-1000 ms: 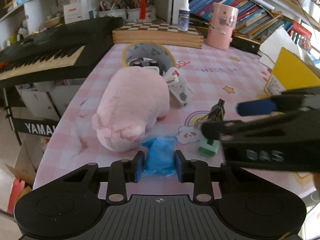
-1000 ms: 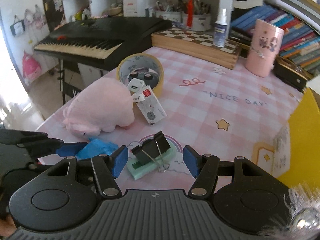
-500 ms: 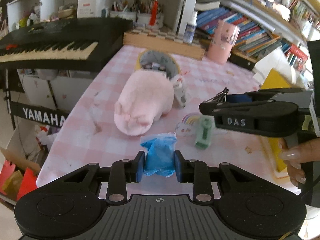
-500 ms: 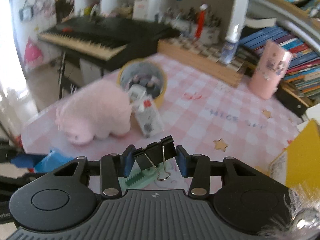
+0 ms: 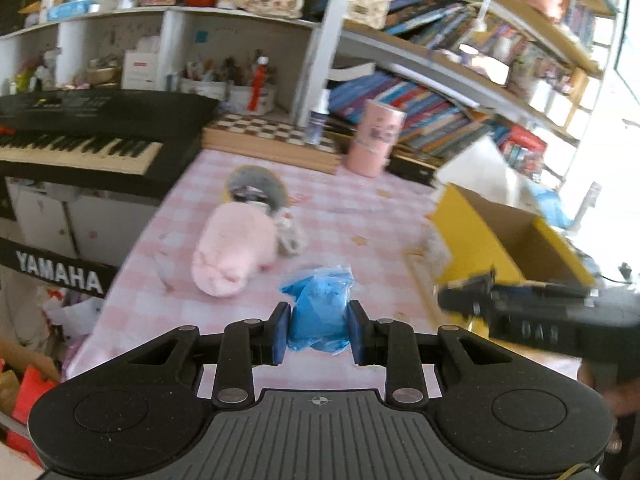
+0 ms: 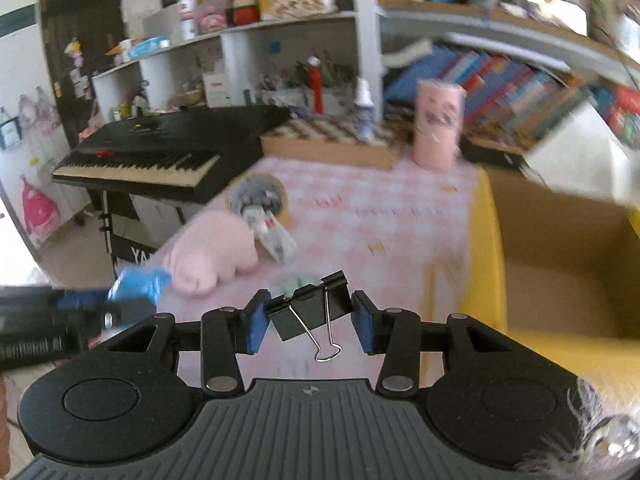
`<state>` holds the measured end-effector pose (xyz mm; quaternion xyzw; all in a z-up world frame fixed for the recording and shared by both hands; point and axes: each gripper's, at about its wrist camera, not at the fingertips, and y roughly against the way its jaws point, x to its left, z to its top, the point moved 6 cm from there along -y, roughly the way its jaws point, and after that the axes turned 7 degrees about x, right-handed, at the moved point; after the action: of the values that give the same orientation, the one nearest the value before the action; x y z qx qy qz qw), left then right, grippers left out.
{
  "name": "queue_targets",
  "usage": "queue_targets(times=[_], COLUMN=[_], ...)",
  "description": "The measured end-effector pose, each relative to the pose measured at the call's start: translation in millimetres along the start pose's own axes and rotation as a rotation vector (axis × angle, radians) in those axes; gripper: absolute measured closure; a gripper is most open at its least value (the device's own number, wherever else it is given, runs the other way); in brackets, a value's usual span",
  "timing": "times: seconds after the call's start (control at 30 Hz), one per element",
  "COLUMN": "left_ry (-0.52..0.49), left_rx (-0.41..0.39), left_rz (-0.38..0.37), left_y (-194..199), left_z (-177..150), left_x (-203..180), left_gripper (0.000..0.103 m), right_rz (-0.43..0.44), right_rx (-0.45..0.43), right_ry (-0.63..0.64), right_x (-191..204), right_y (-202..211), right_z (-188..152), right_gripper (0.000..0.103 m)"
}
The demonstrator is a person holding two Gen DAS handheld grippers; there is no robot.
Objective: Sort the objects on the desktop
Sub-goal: 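Grasp the blue bag with the left tool while the right tool grasps the black binder clip, then carry the blue bag and binder clip over the yellow box with both tools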
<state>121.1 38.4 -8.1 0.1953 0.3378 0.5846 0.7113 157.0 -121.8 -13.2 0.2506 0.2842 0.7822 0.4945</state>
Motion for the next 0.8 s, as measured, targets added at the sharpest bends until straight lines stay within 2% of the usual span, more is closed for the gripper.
queue_targets(times=[0.17, 0.33, 0.6, 0.8], left_ry=[-0.077, -0.205, -0.324, -0.350], left_rx=[0.030, 0.025, -0.019, -0.072], left_rz=[-0.103, -0.186, -0.283, -0.298], left_y=[2, 2, -11, -32], left_z=[-12, -12, 2, 33], left_x=[-35, -79, -145, -197], left_gripper=[0.075, 0.075, 0.075, 0.075], right_rz=[-0.052, -0.121, -0.229, -0.274], right_rx=[0.045, 0.040, -0.065, -0.165], right_ry=[-0.085, -0.166, -0.254, -0.260], right_x=[-15, -39, -94, -153], right_y=[39, 67, 101, 124], right_z=[-45, -68, -72, -46], right_gripper=[0.062, 0.062, 0.062, 0.062])
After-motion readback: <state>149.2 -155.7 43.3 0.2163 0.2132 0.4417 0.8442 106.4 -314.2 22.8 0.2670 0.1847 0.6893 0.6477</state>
